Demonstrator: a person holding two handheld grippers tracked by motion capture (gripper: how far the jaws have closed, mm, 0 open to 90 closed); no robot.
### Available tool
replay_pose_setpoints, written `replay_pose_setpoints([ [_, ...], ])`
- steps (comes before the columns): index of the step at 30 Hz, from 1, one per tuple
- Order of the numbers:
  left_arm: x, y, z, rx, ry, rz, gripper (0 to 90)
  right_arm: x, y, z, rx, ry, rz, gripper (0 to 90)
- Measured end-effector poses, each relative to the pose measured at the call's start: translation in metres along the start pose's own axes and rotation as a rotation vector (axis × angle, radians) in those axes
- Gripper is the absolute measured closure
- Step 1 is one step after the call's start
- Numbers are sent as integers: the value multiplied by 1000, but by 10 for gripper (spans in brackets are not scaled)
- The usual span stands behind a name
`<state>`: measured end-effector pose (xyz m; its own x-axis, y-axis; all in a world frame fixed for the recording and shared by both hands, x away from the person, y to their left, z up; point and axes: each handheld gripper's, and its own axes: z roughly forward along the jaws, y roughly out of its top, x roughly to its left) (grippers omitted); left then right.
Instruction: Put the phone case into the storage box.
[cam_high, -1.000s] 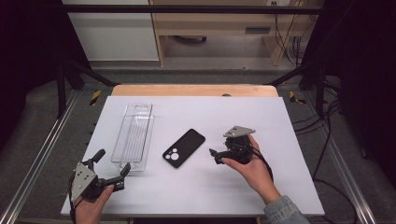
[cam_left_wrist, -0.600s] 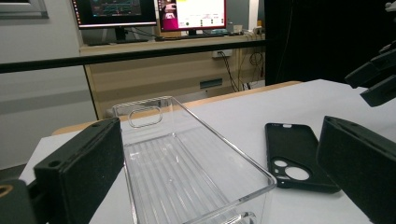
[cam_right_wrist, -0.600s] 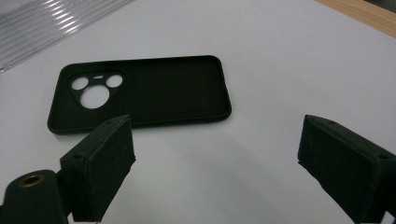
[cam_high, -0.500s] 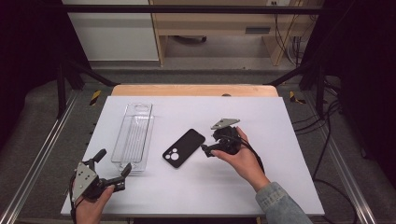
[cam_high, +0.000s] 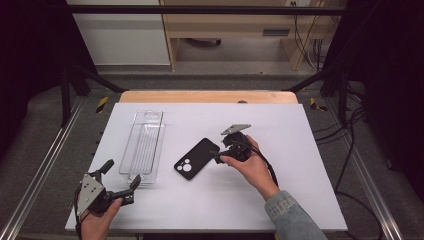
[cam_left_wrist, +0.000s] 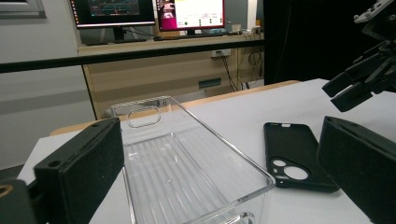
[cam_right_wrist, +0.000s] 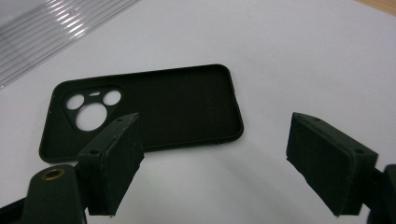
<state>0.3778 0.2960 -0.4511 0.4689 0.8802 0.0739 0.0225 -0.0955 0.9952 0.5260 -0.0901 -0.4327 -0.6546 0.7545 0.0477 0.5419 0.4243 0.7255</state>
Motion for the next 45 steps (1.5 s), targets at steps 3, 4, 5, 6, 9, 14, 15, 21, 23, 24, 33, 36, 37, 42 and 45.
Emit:
replay_pose_setpoints([
  [3, 0, 0, 0, 0, 0, -1, 4, -1, 2, 4, -5, -1, 11, 208],
  [4, 0, 0, 0, 0, 0, -2, 4, -2, 3, 5, -7, 1, 15, 215],
  [5, 0, 0, 0, -1, 0, -2, 4, -2, 4, 6, -9, 5, 17, 224],
  [6, 1, 0, 0, -1, 0, -2, 4, -2, 5, 8, -14, 6, 24, 231],
  [9, 1, 0, 0, 0, -1, -2, 4, -1, 6, 13, -15, 11, 30, 250],
  [14, 1, 0, 0, -1, -1, -3, 4, -1, 7, 19, -12, 11, 43, 305],
  [15, 1, 0, 0, -1, -1, -3, 4, -2, 7, 20, -15, 10, 44, 316],
  [21, 1, 0, 0, 0, -1, -2, 4, -6, 7, 25, -22, 14, 72, 389],
  [23, 1, 0, 0, 0, 0, -3, 4, -7, 7, 27, -24, 19, 76, 417],
  [24, 1, 0, 0, -1, 0, -3, 4, -7, 7, 28, -24, 21, 78, 425],
  [33, 1, 0, 0, 1, -2, -4, 4, -17, 4, 41, -25, 39, 133, 543],
  [36, 1, 0, 0, 2, -5, -5, 4, -22, 2, 47, -21, 45, 151, 577],
  [37, 1, 0, 0, 2, -5, -5, 4, -23, 1, 48, -19, 49, 158, 590],
  [42, 1, 0, 0, 2, -8, -7, 4, -27, -2, 54, -7, 61, 177, 639],
  [45, 1, 0, 0, 3, -10, -7, 4, -29, -3, 55, -8, 61, 180, 656],
])
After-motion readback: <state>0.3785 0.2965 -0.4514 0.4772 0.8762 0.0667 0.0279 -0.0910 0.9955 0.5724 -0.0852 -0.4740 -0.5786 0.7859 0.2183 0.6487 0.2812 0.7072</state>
